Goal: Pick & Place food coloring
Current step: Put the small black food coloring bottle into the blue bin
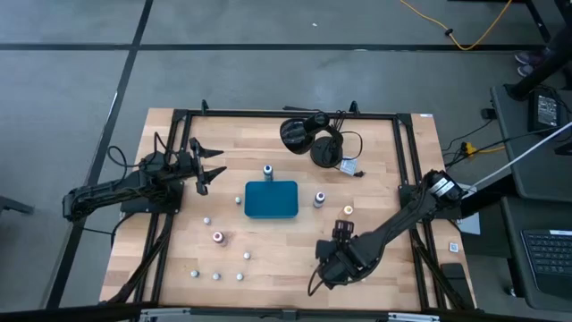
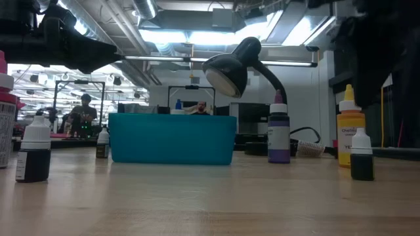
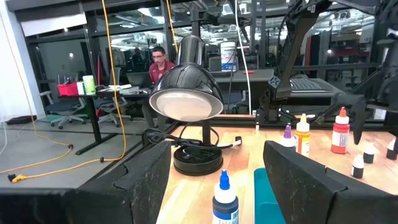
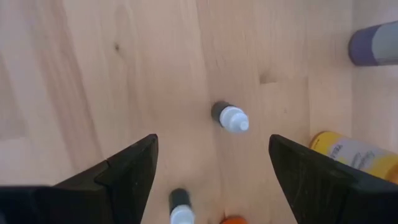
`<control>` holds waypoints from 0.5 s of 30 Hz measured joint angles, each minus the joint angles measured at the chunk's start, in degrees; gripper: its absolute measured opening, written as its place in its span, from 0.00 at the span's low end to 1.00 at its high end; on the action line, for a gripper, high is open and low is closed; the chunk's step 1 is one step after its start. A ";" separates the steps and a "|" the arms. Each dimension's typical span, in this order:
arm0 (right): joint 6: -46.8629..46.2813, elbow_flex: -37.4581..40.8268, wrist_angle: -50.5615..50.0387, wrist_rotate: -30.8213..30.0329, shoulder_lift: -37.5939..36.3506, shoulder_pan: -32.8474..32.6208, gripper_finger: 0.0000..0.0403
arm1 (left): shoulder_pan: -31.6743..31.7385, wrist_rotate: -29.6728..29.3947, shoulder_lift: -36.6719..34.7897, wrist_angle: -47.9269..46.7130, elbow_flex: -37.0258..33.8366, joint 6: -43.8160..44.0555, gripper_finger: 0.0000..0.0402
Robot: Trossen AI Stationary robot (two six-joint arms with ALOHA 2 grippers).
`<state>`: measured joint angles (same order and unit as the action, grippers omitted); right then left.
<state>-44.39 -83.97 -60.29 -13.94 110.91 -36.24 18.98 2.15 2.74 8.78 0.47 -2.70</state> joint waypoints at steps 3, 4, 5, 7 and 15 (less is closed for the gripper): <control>1.33 1.73 1.22 -0.32 0.00 0.55 0.76 | -0.02 0.00 0.00 0.00 0.00 0.00 0.63; 1.44 2.15 1.21 -0.95 0.00 0.75 0.76 | -0.02 0.00 -0.01 0.00 0.01 0.00 0.63; 1.69 2.61 1.35 -1.36 0.00 0.94 0.76 | -0.02 0.00 -0.02 0.00 0.02 0.00 0.63; 2.74 3.55 1.77 -1.50 0.00 1.41 0.76 | 0.00 0.00 0.00 0.00 0.00 0.00 0.63; 4.26 7.42 6.63 -1.58 0.00 3.09 0.76 | 0.01 0.00 0.00 0.00 0.00 0.00 0.62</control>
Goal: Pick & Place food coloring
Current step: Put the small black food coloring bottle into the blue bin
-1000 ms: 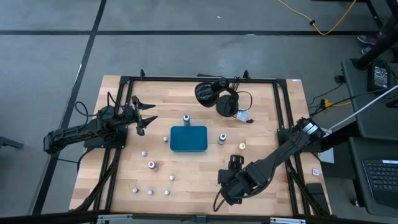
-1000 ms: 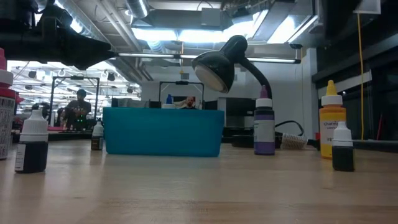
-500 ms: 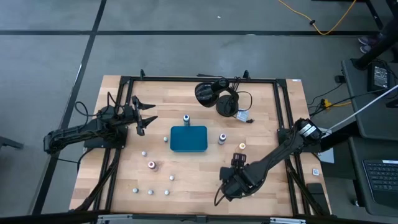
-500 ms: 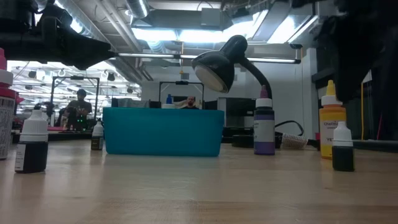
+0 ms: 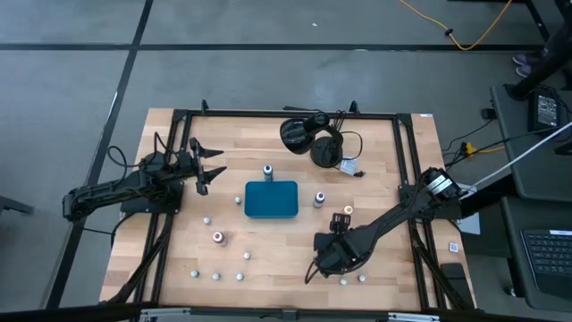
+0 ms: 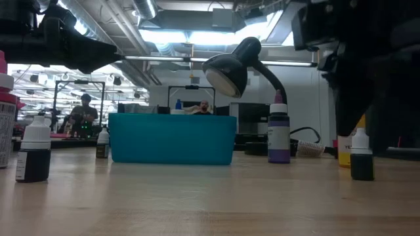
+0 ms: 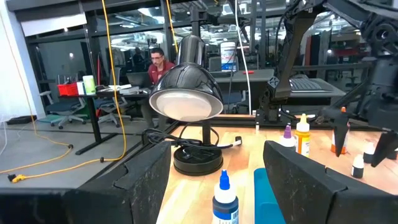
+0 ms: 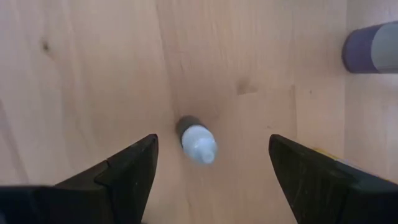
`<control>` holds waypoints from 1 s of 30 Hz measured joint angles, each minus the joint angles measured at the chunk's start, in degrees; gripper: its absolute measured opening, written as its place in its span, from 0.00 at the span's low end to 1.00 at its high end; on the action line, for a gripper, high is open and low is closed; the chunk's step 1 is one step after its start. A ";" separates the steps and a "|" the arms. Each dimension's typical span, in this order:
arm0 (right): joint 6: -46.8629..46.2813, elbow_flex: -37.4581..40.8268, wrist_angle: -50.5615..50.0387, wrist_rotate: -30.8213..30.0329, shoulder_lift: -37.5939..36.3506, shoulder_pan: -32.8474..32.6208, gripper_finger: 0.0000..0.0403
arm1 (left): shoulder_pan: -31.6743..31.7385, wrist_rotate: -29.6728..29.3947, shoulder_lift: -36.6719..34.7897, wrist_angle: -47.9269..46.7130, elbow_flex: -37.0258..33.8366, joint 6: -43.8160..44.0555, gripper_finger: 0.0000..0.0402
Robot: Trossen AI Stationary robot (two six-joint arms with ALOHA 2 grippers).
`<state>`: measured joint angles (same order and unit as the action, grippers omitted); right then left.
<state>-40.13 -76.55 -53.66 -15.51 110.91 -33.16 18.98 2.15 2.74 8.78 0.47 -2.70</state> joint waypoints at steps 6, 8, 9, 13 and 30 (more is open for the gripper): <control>0.04 2.28 2.92 0.74 0.00 0.38 0.73 | -0.01 0.00 0.00 0.00 0.02 0.01 0.62; 0.09 2.69 3.82 1.72 0.00 0.38 0.70 | -0.01 0.00 0.00 0.00 0.00 0.00 0.62; 0.09 2.70 4.34 1.95 0.00 0.38 0.68 | 0.00 0.00 0.00 0.00 0.01 0.00 0.62; 0.12 2.68 4.87 2.13 0.00 0.38 0.61 | 0.00 0.00 0.00 0.00 0.00 0.00 0.62; 0.23 2.68 4.50 2.17 0.00 0.36 0.40 | -0.01 0.00 0.00 0.00 0.01 0.01 0.62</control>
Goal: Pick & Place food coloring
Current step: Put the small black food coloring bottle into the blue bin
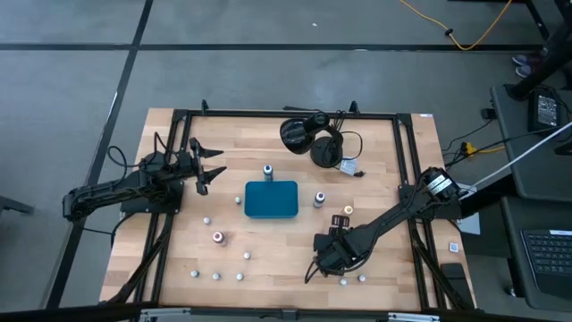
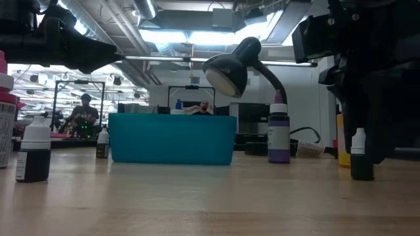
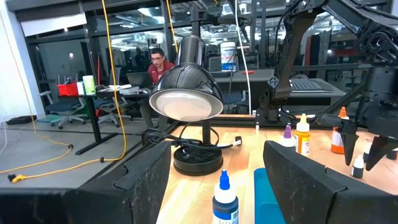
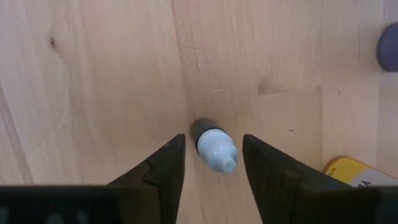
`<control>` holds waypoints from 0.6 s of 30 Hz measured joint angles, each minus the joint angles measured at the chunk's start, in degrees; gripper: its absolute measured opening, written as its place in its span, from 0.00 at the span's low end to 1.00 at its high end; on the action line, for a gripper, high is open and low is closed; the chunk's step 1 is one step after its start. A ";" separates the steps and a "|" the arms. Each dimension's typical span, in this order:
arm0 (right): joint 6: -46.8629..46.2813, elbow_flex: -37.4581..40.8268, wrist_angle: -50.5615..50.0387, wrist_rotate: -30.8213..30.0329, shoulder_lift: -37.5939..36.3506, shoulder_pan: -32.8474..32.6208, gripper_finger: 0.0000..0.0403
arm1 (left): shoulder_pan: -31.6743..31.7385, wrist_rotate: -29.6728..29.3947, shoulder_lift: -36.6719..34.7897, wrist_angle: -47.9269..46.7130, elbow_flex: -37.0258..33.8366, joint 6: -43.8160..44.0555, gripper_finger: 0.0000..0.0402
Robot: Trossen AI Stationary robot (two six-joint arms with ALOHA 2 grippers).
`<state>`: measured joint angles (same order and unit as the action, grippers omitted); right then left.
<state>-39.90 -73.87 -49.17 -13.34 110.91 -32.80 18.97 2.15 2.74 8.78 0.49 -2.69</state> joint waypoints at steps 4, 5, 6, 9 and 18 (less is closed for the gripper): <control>-0.02 0.00 0.02 -0.02 0.00 0.00 0.33 | -0.01 0.00 -0.01 0.00 0.00 -0.01 0.62; -0.02 0.00 0.02 -0.02 0.00 0.00 0.32 | 0.00 0.00 -0.01 0.00 0.00 -0.01 0.62; -0.02 0.00 0.04 -0.02 0.00 0.00 0.30 | 0.01 0.00 0.00 0.00 0.00 -0.01 0.62; -0.05 -0.10 0.05 0.03 0.00 0.00 0.24 | -0.01 -0.02 -0.02 0.00 0.01 0.00 0.62; 2.80 -5.92 -0.20 1.77 0.00 -0.01 0.19 | 0.00 0.00 0.00 0.00 -0.01 -0.01 0.63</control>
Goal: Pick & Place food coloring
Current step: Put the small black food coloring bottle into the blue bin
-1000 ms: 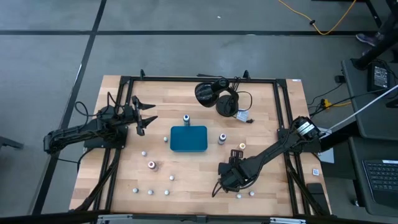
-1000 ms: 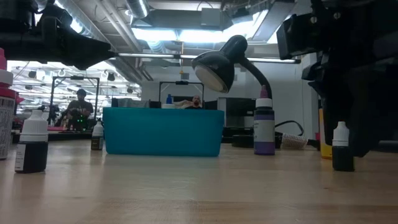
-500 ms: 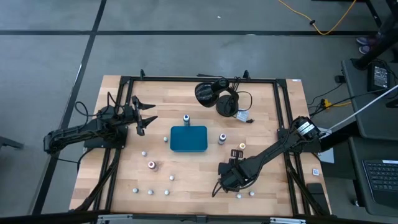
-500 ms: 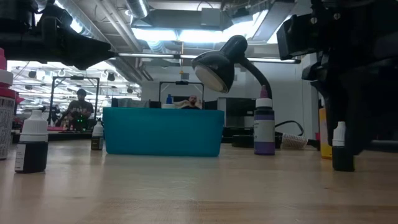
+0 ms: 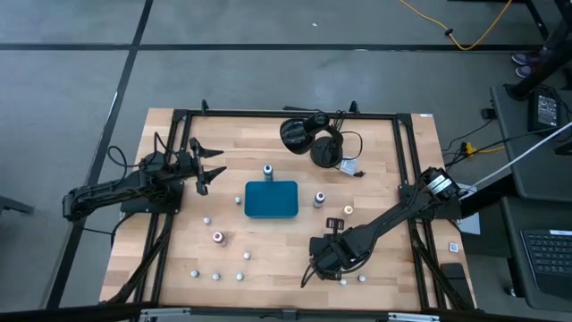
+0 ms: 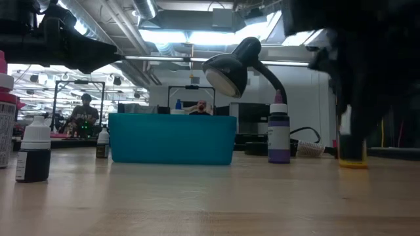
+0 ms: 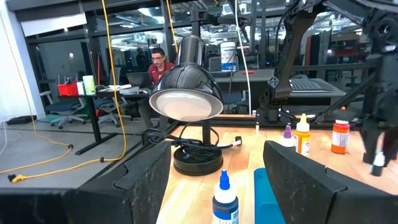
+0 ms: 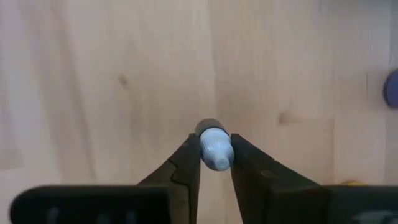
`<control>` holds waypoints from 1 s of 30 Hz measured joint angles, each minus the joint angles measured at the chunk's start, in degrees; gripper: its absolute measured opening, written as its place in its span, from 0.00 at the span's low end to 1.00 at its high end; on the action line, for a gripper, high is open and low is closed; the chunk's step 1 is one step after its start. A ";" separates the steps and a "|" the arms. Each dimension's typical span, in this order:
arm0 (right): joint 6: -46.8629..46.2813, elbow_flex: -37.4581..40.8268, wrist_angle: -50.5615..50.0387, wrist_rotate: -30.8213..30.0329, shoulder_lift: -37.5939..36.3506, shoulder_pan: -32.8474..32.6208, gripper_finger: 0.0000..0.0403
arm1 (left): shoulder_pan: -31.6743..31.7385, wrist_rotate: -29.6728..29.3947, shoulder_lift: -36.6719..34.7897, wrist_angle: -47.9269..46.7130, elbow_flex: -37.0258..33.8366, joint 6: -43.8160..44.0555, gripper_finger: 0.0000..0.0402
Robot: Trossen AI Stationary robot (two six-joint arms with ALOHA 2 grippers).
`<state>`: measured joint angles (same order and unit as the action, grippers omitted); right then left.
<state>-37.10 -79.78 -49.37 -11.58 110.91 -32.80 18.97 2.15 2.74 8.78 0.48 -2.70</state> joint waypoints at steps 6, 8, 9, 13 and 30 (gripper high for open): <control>1.52 -6.98 -3.81 1.25 0.00 1.19 0.21 | 0.00 0.00 0.00 0.00 -0.01 0.00 0.63; 3.42 -9.47 -4.81 1.25 0.00 1.77 0.19 | 0.00 0.00 -0.01 0.00 0.00 0.01 0.63; 4.53 -10.76 -5.43 1.25 0.00 2.13 0.19 | -0.01 0.00 -0.02 0.00 -0.01 0.00 0.63; 7.73 -15.65 -8.70 1.47 0.00 4.14 0.19 | -0.01 0.00 0.00 0.00 0.01 0.00 0.63; 25.51 -23.48 -14.12 2.59 -0.09 19.61 0.20 | 0.00 0.00 -0.01 0.00 0.00 0.01 0.63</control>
<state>-11.59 -103.26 -63.49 -8.99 110.83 -13.19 18.97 2.15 2.73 8.78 0.48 -2.69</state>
